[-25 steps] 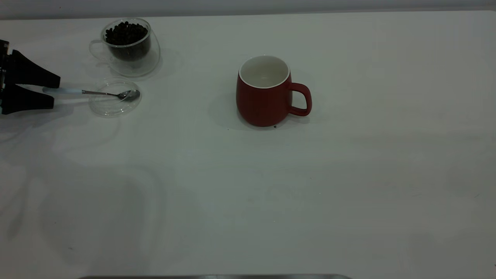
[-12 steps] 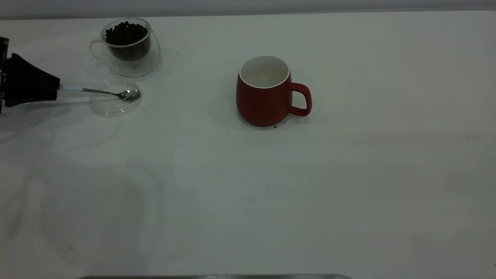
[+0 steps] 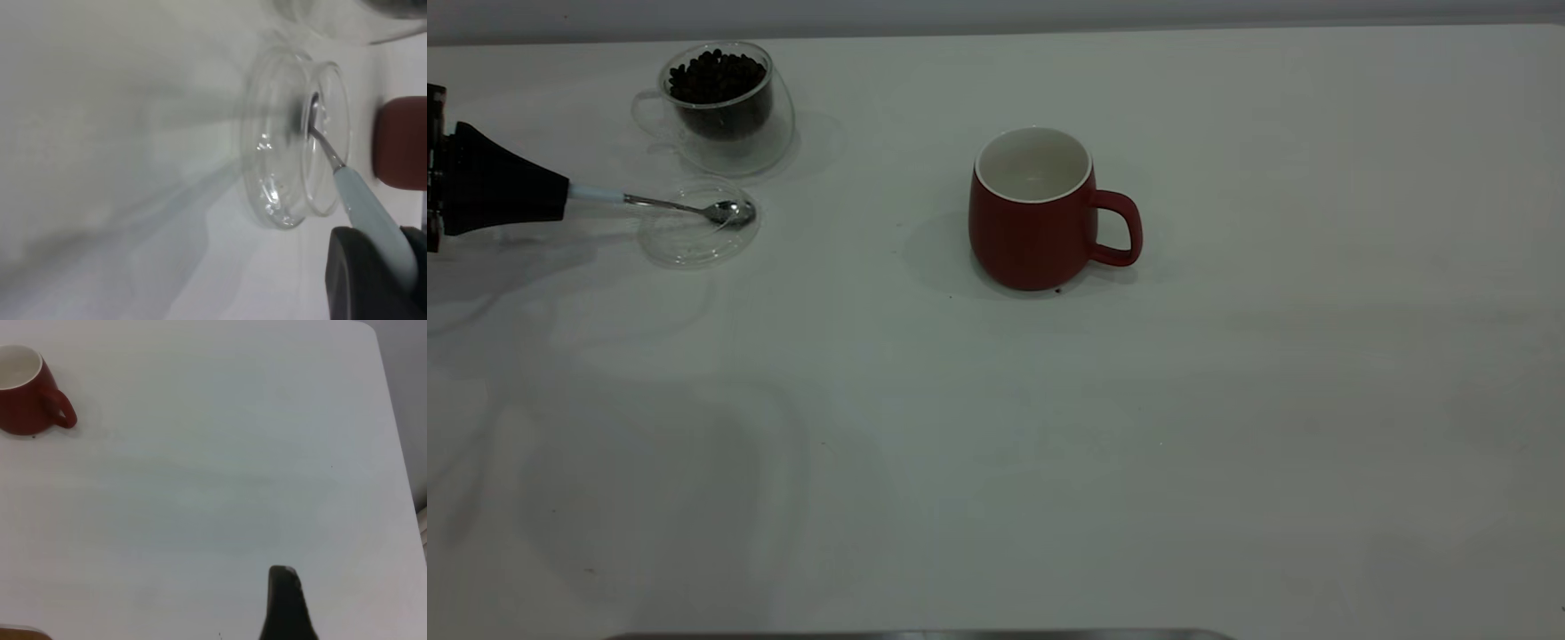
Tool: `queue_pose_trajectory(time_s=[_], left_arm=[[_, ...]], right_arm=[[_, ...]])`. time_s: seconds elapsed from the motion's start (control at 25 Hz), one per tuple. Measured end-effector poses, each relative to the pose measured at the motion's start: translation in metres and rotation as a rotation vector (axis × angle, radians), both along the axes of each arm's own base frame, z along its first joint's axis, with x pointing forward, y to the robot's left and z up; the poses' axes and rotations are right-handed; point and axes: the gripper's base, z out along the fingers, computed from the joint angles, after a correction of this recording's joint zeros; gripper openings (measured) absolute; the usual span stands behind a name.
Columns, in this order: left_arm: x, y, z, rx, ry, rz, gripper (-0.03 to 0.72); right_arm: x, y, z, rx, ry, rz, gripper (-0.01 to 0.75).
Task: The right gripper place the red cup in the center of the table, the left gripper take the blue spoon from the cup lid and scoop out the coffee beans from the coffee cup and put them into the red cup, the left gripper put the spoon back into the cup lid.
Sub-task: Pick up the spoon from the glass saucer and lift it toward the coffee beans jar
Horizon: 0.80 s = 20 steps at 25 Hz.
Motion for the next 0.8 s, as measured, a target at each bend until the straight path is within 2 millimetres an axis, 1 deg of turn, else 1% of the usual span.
queue_pose_trajectory(time_s=[0.48, 0.64, 0.8], left_arm=[[-0.002, 0.0, 0.001, -0.023, 0.032, 0.0, 0.129], [-0.005, 0.008, 0.003, -0.017, 0.041, 0.009, 0.126], [-0.005, 0.016, 0.013, 0.002, 0.025, 0.012, 0.126]], right_arm=[[0.0, 0.0, 0.0, 0.0, 0.0, 0.0, 0.546], [0.0, 0.0, 0.0, 0.0, 0.0, 0.0, 0.546], [0.0, 0.0, 0.0, 0.0, 0.0, 0.0, 0.546]])
